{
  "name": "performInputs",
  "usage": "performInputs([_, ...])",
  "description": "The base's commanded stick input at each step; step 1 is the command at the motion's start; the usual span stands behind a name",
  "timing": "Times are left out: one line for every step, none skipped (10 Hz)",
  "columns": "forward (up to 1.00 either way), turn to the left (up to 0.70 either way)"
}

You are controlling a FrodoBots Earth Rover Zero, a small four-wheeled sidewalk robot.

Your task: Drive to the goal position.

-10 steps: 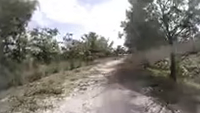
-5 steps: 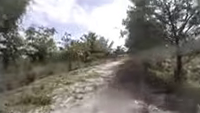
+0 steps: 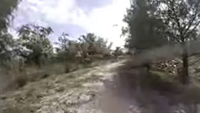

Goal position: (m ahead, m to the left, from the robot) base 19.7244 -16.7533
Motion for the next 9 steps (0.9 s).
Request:
performInputs([0.70,0.35])
performInputs([0.70,0.35])
performInputs([0.70,0.14])
performInputs([0.70,0.00])
performInputs([0.70,0.00])
performInputs([0.70,0.00])
performInputs([0.70,0.00])
performInputs([0.70,0.00])
performInputs([0.70,0.00])
